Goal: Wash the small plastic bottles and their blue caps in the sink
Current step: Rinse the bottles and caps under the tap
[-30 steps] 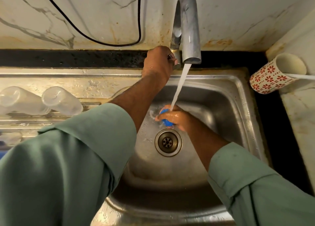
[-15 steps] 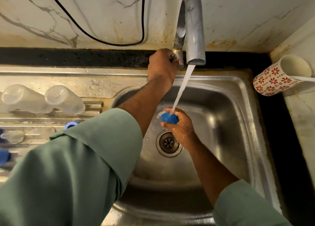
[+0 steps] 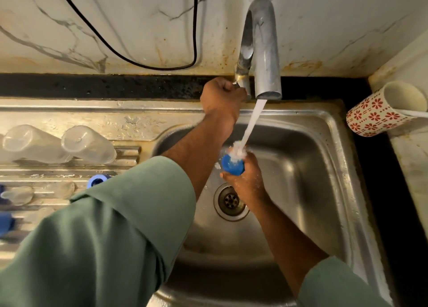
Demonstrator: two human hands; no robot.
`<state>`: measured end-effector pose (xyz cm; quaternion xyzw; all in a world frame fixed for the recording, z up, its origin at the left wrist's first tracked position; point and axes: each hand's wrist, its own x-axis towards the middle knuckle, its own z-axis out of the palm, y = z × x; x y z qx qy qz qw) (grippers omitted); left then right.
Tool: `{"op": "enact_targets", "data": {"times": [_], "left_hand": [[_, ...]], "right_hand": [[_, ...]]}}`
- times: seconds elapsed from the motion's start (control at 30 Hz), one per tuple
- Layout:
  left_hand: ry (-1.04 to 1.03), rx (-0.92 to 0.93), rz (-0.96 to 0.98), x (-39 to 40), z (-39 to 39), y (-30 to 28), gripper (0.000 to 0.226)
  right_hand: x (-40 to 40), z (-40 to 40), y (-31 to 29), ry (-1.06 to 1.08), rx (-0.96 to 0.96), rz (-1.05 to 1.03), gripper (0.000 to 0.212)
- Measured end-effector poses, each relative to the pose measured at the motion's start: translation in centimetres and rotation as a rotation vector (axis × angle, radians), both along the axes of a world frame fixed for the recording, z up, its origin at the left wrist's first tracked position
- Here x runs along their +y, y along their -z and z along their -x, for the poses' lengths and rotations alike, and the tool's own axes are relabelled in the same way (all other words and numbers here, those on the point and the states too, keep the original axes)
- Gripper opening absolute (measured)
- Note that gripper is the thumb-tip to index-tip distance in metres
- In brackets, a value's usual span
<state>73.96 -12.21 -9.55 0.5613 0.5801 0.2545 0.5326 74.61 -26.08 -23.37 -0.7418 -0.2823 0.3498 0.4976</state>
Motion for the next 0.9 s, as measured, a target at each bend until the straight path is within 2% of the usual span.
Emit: {"op": "enact_targets", "data": {"times": [0.07,0.1,0.17,0.23,0.33,0.4,0.5,0.57,0.63,0.67,0.77,0.83,0.9], "left_hand": [[-0.079,-0.118,0.133,-0.6,0.1,0.1,0.018],[-0.089,-0.14,0.127,-0.7,0.0,0.2,0.018],[-0.054,-0.089,0.009,-0.6,-0.1,0.5,0.022],[0.014,-0.021,-0.09,-0.2,-0.2,0.7,0.031],[0.079,0.053,-0.136,0.2,0.0,0.5,0.036],[0.106,0.084,-0.145,0.3,0.0,0.5,0.036],[0.114,0.118,-0.162,0.0,0.0,-0.2,0.022],[0.188,0.121,-0.209,-0.4,0.1,-0.6,0.004],[0.31,0.167,-0.277,-1.0,0.2,-1.3,0.03],[0.359,0.205,-0.318,-1.2,0.4,-1.6,0.037],[0.494,0.342,-0.412,-0.8,1.6,-2.0,0.035],[0.588,0.471,-0.459,-0.8,3.3,-1.6,0.041],[0.642,0.54,-0.471,-2.1,5.7,-0.4,0.05]], "right_hand": [[0.0,-0.1,-0.3,0.03,0.065,0.016,0.064],[0.0,-0.3,-0.6,0.049,0.08,-0.005,0.067],[0.0,-0.5,-1.1,0.015,0.086,0.001,0.067],[0.1,-1.0,-1.9,-0.042,0.057,0.067,0.059],[1.0,-2.0,-3.3,-0.114,-0.023,0.152,0.049],[1.5,-2.9,-4.1,-0.213,-0.135,0.204,0.05],[1.8,-3.6,-4.8,-0.386,-0.217,0.261,0.054],[1.6,-3.8,-4.9,-0.362,-0.187,0.258,0.054],[1.4,-4.0,-5.6,-0.306,-0.17,0.249,0.051],[1.1,-4.0,-5.8,-0.294,-0.186,0.25,0.049],[0.1,-4.2,-7.1,-0.249,-0.19,0.273,0.049],[-0.7,-4.5,-9.1,-0.262,-0.328,0.324,0.055],[-1.6,-4.3,-11.5,-0.231,-0.503,0.293,0.052]]}}
